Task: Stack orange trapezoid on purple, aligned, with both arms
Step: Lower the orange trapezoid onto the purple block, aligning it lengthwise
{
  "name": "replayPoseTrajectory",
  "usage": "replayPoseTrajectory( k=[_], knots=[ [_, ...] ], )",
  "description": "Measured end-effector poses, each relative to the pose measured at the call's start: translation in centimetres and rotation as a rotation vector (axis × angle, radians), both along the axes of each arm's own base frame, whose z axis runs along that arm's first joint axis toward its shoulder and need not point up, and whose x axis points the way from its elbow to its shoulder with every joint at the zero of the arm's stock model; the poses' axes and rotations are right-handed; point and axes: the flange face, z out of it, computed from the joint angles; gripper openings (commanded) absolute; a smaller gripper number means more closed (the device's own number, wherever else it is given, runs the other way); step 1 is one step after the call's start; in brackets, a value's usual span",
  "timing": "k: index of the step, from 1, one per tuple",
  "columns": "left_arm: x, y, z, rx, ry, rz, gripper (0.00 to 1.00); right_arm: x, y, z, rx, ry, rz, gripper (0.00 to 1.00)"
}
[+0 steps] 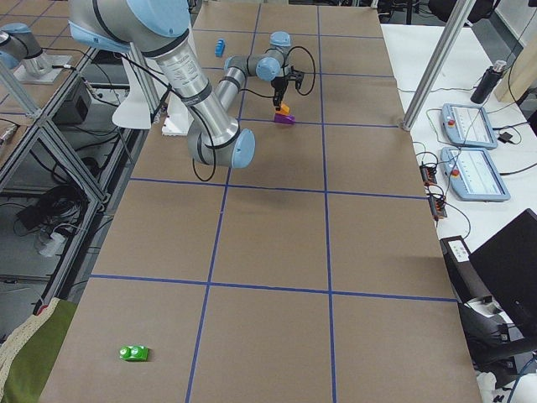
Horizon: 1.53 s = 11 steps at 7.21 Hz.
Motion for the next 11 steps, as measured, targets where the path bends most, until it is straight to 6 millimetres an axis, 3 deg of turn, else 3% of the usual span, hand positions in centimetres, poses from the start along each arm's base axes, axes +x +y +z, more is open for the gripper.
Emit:
replayPoseTrajectory(
  k=[11],
  knots=[
    [0.0,0.1,0.1,-0.002,0.0,0.0,1.0,-1.9,1.1,1.2,0.057,0.042,-0.025,0.0]
  ],
)
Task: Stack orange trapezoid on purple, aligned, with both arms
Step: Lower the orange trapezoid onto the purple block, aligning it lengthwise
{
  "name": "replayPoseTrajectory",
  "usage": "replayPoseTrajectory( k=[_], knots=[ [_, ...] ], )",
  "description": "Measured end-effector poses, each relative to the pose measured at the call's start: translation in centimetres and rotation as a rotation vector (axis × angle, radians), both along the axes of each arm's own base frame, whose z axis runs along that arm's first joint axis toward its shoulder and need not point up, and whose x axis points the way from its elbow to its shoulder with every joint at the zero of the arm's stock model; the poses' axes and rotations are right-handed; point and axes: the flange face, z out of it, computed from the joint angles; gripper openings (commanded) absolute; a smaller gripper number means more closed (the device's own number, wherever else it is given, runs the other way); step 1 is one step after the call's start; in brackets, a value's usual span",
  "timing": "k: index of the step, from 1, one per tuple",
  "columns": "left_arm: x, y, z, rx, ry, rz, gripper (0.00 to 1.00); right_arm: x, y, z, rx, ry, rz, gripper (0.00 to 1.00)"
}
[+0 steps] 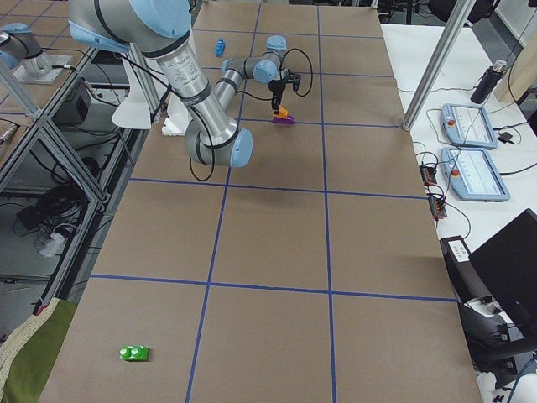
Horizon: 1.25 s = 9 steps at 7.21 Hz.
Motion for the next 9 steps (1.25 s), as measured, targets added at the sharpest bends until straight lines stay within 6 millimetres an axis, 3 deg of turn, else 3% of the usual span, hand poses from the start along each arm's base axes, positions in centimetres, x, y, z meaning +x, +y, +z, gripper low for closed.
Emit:
replayPoseTrajectory(
  k=[1,2,7,9],
  knots=[
    [0.0,0.0,0.0,0.0,0.0,0.0,1.0,0.0,0.0,0.0,0.005,0.001,-0.004,0.41],
    [0.0,0.0,0.1,-0.002,0.0,0.0,1.0,-0.1,0.0,0.0,0.008,0.001,-0.005,0.99],
    [0.0,0.0,0.4,-0.008,-0.001,0.0,1.0,0.3,0.0,-0.4,0.027,-0.008,-0.018,1.0],
    [0.0,-0.1,0.9,-0.018,-0.003,-0.001,1.0,2.9,-2.1,-1.1,0.029,-0.033,0.002,1.0]
  ],
)
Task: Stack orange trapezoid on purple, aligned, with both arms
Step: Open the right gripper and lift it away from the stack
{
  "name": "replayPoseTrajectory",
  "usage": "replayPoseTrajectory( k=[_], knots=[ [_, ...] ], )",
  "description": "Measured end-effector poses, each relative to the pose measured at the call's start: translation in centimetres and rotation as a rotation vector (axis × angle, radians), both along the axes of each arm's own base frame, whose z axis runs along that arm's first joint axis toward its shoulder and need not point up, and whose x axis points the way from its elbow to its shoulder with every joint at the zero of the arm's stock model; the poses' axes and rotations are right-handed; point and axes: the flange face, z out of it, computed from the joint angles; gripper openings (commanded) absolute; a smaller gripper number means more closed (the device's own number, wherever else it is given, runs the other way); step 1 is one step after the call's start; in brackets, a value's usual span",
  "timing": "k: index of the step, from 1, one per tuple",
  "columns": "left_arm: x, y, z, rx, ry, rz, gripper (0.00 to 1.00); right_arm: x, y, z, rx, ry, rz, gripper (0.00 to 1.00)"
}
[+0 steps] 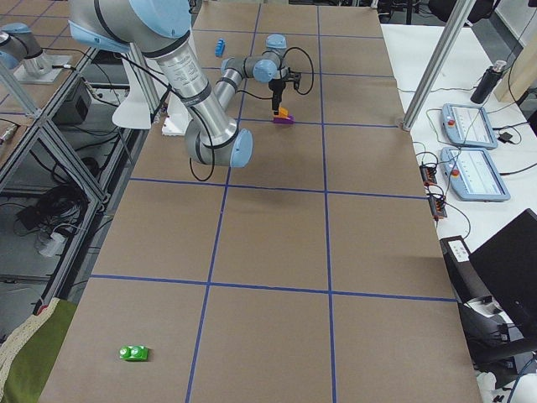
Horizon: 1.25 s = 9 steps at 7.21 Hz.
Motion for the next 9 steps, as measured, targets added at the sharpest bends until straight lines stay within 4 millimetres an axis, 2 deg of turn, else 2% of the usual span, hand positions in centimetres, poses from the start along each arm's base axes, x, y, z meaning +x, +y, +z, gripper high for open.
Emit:
replayPoseTrajectory(
  k=[1,2,4,5,7,8,9],
  knots=[
    [0.0,-0.1,0.3,-0.009,-0.002,-0.002,1.0,2.9,-2.1,0.4,0.002,-0.012,0.003,1.0],
    [-0.1,-0.2,1.2,-0.029,-0.005,-0.007,1.0,7.2,-4.4,1.4,0.008,-0.019,-0.005,1.0],
    [-1.4,-0.2,3.1,-0.061,-0.006,-0.031,1.0,18.8,-9.4,4.9,0.059,-0.005,-0.055,1.0],
    [-2.2,0.2,3.6,-0.054,-0.005,-0.035,1.0,24.4,-11.7,8.1,0.105,0.017,-0.101,1.0],
    [-3.6,2.1,5.6,0.013,-0.003,-0.02,1.0,35.5,-14.7,17.1,0.196,0.072,-0.226,1.0],
    [-3.8,2.9,6.6,0.028,-0.003,-0.019,1.0,40.9,-15.0,22.0,0.22,0.09,-0.282,1.0],
    [-3.9,3.3,7.3,0.028,-0.006,-0.02,1.0,46.5,-14.3,27.0,0.222,0.106,-0.314,1.0]
  ],
)
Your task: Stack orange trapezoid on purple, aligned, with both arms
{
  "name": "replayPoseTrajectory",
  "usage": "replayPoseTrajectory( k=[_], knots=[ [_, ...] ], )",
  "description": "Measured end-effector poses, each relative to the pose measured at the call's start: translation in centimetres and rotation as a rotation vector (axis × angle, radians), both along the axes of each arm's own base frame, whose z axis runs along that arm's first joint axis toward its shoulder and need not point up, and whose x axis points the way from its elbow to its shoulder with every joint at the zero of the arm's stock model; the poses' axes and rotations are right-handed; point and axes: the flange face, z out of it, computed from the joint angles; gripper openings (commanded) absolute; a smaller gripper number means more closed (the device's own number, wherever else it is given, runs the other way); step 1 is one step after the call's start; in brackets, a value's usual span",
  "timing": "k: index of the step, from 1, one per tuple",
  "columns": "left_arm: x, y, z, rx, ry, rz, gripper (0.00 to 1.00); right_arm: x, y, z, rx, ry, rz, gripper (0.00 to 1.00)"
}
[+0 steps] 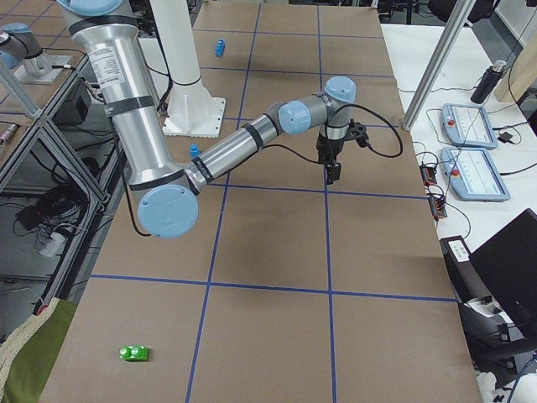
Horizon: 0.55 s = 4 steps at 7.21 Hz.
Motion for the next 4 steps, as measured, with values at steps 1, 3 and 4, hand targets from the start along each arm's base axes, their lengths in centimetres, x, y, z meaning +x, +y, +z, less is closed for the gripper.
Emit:
replayPoseTrajectory(
  k=[1,3,4],
  knots=[
    [0.0,0.1,0.4,-0.002,-0.004,0.0,1.0,4.8,1.4,4.3,-0.009,0.018,-0.01,1.0],
    [-0.1,0.6,0.9,-0.009,-0.009,0.003,1.0,11.5,5.5,11.4,-0.059,0.044,0.0,1.0],
    [0.0,1.0,1.3,-0.018,-0.01,0.005,1.0,13.7,7.8,14.7,-0.112,0.055,0.022,1.0]
  ],
)
